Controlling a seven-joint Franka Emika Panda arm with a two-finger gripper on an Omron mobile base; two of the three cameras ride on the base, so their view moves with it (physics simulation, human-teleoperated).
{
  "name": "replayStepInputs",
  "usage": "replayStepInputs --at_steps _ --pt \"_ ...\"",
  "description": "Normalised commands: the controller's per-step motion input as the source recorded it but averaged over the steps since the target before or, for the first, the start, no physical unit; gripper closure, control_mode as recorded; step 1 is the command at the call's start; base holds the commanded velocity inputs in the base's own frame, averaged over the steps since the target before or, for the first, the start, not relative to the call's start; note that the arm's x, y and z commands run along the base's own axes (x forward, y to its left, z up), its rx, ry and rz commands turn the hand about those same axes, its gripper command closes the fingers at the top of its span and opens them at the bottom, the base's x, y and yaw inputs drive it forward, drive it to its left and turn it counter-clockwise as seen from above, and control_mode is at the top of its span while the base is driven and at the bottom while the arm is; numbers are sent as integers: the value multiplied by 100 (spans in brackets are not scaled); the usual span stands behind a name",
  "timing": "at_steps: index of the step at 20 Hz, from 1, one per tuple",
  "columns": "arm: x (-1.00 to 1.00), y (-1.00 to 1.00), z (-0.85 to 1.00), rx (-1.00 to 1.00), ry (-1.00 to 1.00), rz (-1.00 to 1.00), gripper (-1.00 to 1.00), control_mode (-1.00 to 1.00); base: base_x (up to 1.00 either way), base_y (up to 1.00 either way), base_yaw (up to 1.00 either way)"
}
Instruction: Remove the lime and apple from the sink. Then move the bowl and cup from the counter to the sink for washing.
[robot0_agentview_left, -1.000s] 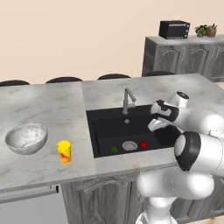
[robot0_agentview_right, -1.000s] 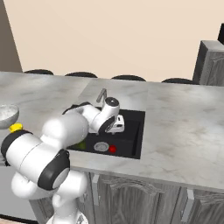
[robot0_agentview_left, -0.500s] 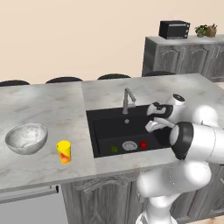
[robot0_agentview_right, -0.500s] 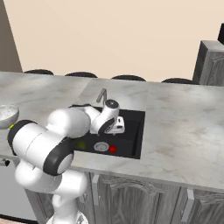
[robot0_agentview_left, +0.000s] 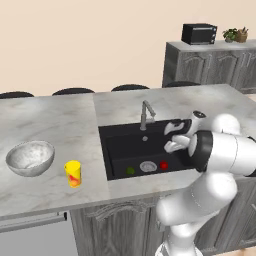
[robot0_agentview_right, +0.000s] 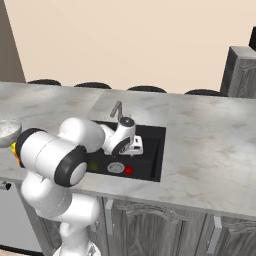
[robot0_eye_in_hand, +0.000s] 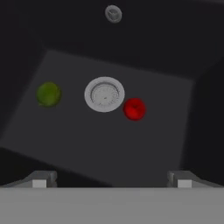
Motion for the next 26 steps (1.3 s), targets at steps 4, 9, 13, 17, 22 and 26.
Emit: replayStepInputs --at_steps 4,9,13,17,22,26 --pt "9 0 -23 -1 0 -5 -100 -100 0 0 0" --pt "13 0 -21 0 0 -5 -100 -100 0 0 0" --pt "19 0 -17 0 0 -5 -100 -100 0 0 0" --pt "21 0 -15 0 0 -4 -100 -100 0 0 0" --pt "21 0 -15 0 0 -3 -100 -100 0 0 0" --pt "20 0 -19 -1 0 -3 -100 -100 0 0 0"
